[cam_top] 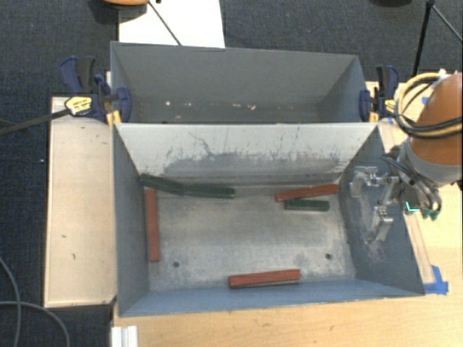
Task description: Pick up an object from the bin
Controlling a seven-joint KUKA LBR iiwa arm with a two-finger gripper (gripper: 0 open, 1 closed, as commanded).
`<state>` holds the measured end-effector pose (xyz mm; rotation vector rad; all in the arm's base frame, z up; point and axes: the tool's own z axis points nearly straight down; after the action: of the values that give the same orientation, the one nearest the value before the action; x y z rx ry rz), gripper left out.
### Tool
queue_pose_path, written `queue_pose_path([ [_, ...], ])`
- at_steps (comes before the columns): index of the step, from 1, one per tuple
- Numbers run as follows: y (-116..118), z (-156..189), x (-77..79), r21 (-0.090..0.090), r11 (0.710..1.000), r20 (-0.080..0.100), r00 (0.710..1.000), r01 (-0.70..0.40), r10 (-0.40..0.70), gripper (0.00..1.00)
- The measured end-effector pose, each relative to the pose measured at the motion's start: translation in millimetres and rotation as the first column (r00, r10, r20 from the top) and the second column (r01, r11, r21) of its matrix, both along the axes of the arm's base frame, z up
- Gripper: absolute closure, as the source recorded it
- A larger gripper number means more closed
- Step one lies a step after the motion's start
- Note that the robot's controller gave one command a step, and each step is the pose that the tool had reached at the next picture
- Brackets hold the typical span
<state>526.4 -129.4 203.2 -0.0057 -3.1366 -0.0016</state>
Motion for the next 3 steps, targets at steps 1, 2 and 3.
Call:
queue_pose_path([
  [1,0.6,4.4,1.8,-0.001,1.0,0.008,1.0,-0.004,0.004,0.0],
  [2,33.5,-42.3,46.2,-0.005,1.0,0.018,1.0,-0.023,0.023,0.0],
  [3,18.0,-105.3,57.8,0.0,0.997,0.007,0.997,-0.072,0.072,0.0],
])
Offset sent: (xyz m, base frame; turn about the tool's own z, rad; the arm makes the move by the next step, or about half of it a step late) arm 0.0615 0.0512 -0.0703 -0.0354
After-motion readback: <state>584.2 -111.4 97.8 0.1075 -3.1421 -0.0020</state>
